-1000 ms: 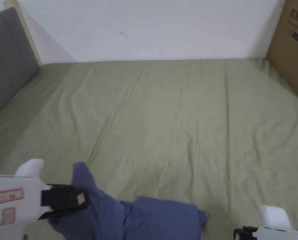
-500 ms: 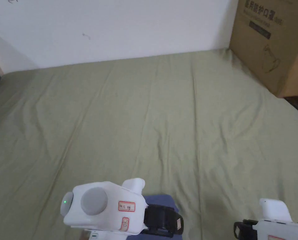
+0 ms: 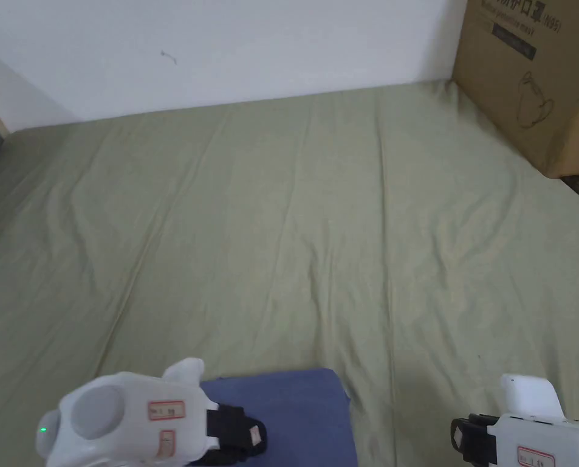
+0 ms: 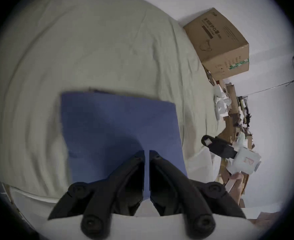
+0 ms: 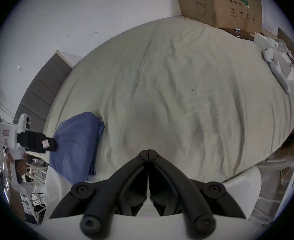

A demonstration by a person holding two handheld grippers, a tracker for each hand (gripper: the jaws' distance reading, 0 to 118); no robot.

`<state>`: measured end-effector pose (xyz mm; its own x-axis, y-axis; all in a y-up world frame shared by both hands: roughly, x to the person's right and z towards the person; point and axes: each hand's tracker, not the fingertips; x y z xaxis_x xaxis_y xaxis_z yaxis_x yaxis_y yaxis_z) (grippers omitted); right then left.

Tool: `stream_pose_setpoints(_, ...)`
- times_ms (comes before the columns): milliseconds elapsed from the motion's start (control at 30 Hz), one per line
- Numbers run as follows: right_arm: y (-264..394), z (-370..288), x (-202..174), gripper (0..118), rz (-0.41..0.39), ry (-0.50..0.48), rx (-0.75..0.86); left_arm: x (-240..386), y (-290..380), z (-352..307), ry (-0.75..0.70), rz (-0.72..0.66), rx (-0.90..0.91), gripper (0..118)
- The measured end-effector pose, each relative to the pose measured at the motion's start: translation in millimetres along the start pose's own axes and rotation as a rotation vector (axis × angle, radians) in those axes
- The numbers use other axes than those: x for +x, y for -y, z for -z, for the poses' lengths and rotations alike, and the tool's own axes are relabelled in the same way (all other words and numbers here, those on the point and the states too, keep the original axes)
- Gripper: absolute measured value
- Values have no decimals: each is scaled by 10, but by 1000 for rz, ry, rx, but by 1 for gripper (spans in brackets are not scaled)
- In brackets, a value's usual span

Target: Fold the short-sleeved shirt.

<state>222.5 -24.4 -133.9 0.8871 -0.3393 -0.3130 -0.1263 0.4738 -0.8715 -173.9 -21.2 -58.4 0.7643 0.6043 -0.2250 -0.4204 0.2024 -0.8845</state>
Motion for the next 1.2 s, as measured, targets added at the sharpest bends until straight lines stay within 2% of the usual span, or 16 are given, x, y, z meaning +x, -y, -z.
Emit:
stream_pose_setpoints(167,4,26,-20,0,-13,-7,-2,385,106,593,37,61,-98,5)
stream_pose_setpoints(267,23,-14,-28,0,-18,-8,-2,563,135,820,8,99,-120,5)
stream_pose_setpoints(433,54,-59,-40,0,-19,3,-5,811,222,901,16,180,-133,5)
stream_pose_setpoints(533,51,-91,-93,0,-29,5,-7,800,272,858,99,172,-140,5)
stream_pose_setpoints(633,8,-104,-199,0,-49,-17,-8,698,280,647,124,147,-100,5)
stream_pose_setpoints(833,-121,-23,-664,0,-163,-108,-21,142,278,-236,189,78,112,5)
stream_pose_setpoints(933,-204,119,-994,0,-194,-210,-47,-293,372,-618,108,5,213,5)
stream_pose_setpoints(1000,-214,231,-1194,0,-250,-238,-72,-554,447,-806,80,-61,248,5)
stream_pose_setpoints(1067,-223,433,-1453,0,-337,-222,-99,-795,564,-923,75,-126,267,5)
stream_pose_setpoints(1133,-193,574,-1620,0,-466,-137,-88,-917,646,-971,82,-148,284,5)
stream_pose_setpoints(1167,-184,657,-1681,0,-504,-82,-99,-975,694,-981,93,-167,303,6)
stream_pose_setpoints(1200,-183,708,-1676,0,-497,-76,-126,-1019,718,-978,105,-174,307,6)
